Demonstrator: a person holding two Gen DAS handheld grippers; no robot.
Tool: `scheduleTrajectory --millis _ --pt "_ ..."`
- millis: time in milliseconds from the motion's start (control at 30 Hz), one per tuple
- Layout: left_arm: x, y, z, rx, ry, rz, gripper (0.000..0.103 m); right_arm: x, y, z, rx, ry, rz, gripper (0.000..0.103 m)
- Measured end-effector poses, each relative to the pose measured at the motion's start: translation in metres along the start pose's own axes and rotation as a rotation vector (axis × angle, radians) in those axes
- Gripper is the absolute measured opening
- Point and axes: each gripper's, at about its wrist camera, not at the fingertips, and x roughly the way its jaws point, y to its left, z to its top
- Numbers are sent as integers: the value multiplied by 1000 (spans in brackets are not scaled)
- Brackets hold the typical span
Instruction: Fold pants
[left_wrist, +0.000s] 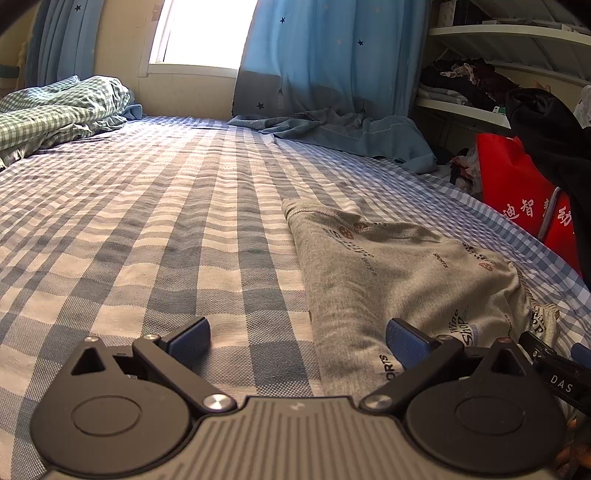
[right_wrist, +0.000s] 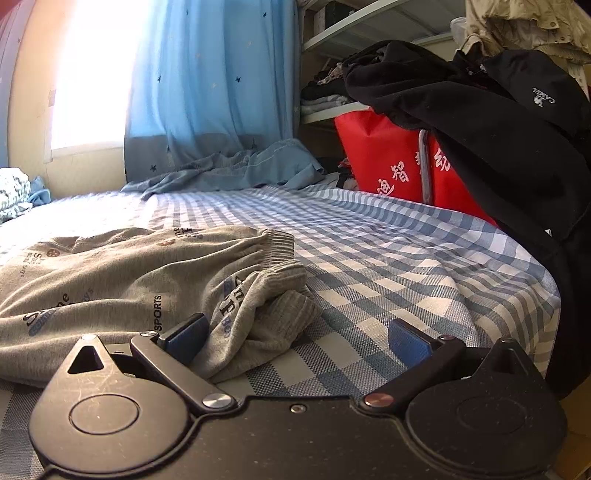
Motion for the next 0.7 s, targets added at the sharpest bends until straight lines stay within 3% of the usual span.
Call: scheduleTrajectory --millis 133,233,333,533,700 --pt "-1 2 -1 -18 -9 -18 103 -3 -3 22 -20 79 48 102" --pt "-3 5 -2 -34 -17 -36 103 -6 -12 28 8 91 151 102" --pt "-4 8 -2 -48 -23 -48 103 3 -18 26 5 179 289 102" --pt "-5 15 -2 -92 -36 -96 103 -5 -20 20 -14 176 416 103" --pt "6 16 15 -64 41 -211 103 -4 -10 23 -91 173 474 103"
